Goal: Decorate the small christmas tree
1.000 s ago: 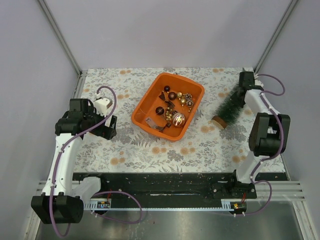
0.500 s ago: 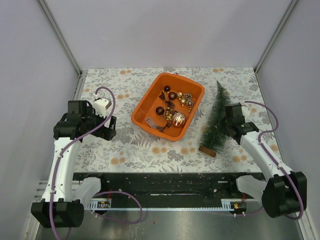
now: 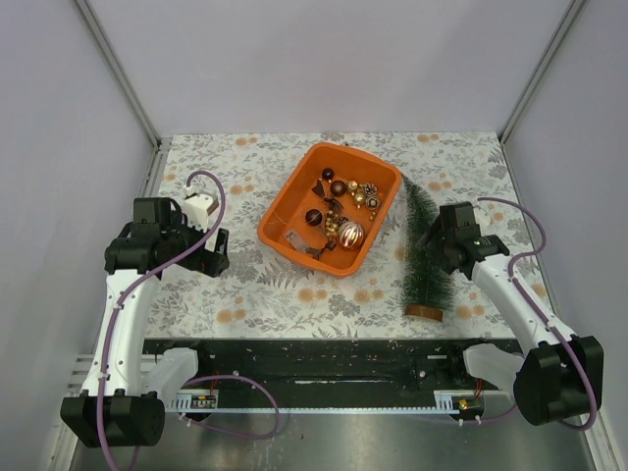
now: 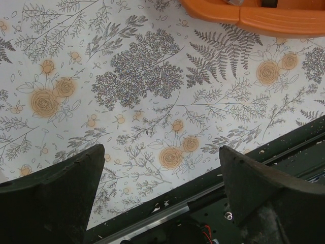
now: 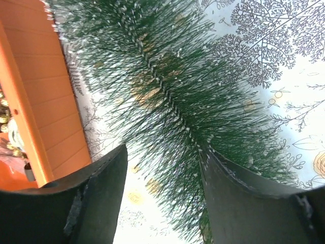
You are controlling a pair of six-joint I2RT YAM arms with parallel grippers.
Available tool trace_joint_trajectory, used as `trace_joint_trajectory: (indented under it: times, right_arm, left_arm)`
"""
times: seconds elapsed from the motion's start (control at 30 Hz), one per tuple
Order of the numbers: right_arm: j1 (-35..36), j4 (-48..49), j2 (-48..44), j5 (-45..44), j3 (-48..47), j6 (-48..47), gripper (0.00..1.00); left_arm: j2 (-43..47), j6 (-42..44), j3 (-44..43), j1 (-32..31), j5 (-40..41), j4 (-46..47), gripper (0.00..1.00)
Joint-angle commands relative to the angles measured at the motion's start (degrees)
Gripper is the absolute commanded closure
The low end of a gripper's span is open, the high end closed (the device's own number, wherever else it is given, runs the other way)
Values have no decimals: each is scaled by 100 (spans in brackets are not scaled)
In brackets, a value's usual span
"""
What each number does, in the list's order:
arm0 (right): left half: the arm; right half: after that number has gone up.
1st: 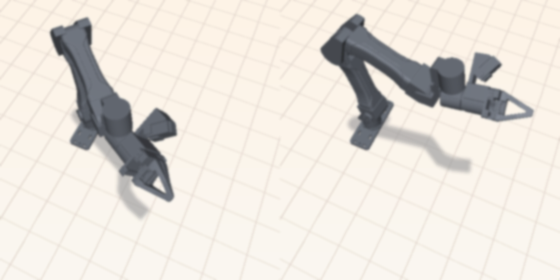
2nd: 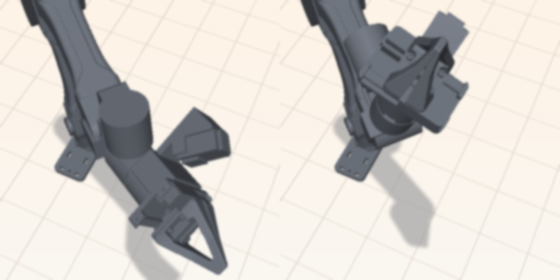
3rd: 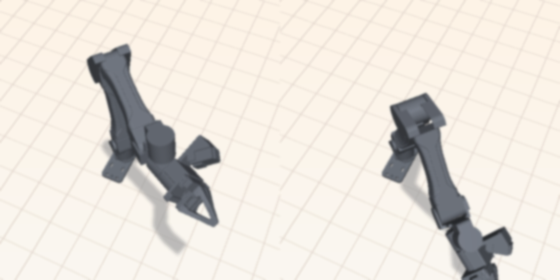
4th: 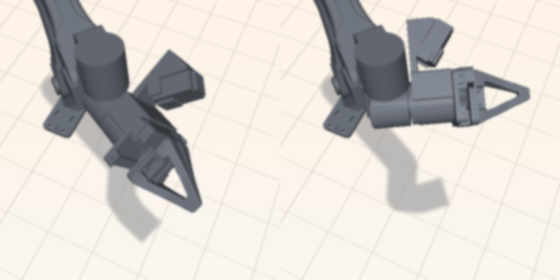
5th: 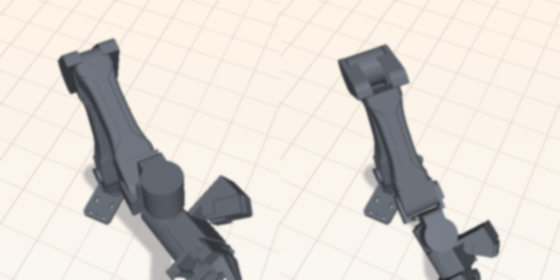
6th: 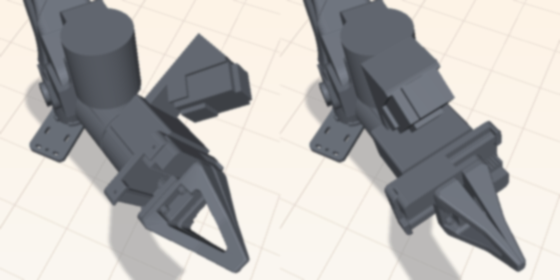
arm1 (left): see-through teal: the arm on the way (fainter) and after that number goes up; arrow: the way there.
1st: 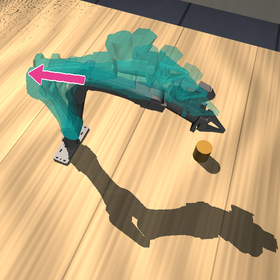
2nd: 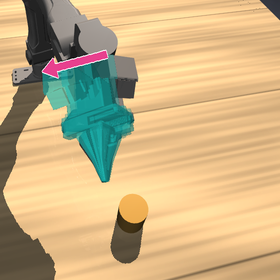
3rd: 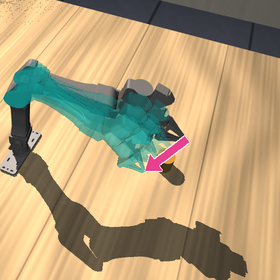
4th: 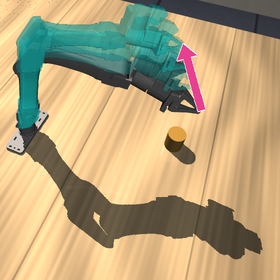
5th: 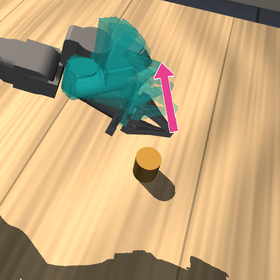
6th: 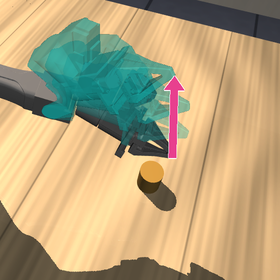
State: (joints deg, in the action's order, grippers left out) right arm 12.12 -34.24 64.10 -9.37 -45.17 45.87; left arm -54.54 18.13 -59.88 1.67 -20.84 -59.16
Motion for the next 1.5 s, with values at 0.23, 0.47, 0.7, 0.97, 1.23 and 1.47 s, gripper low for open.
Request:
trace_joint_trajectory:
  times: [0.23, 0.47, 0.7, 0.97, 1.23, 1.47]
  right_arm:
    - [27, -469, 374, -821, -1757, -807, 30]
    - [36, -610, 912, -742, -2102, -869, 27]
    - [27, -663, 780, -716, -1978, -1070, 22]
    - [19, -1146, 1342, -523, -2488, -1317, 19]
    - [10, -1304, 1220, -197, -2391, -1141, 18]
    - [-8, -1639, 982, -153, -2400, -1212, 17]
  left_arm:
    - [-4, -3, -86, 9, -104, 71, 1]
    - [93, 164, -103, 9, -43, 18, 1]
    - [-135, 270, -419, 8, -34, -158, 1]
    - [-206, 261, -516, 9, 45, -175, 1]
    - [-417, 472, -578, 8, 370, -184, 1]
    - [-417, 446, -499, 9, 300, -184, 1]
